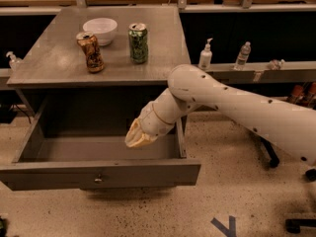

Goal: Open top drawer

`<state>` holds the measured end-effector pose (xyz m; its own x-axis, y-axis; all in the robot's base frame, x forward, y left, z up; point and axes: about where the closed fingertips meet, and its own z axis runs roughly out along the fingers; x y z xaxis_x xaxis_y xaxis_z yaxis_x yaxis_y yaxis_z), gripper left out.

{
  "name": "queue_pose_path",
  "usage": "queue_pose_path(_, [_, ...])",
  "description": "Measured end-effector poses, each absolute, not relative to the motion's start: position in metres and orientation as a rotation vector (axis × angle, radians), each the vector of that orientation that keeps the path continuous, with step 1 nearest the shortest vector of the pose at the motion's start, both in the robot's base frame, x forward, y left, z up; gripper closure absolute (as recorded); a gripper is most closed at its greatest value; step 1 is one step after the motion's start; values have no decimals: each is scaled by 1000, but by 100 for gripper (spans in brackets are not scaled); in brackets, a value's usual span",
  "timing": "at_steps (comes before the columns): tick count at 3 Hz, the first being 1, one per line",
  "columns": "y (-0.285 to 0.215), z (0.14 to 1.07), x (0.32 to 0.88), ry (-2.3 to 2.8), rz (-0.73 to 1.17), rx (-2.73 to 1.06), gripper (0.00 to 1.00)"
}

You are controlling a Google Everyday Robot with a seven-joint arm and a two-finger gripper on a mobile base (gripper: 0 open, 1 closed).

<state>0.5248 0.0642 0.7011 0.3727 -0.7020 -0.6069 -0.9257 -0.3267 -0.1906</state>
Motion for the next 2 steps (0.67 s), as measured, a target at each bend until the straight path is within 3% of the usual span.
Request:
queue_pose_path(1, [50,715,550,1487,458,-1974,100])
queue_pose_path(2, [53,716,555,1485,445,-1954,84])
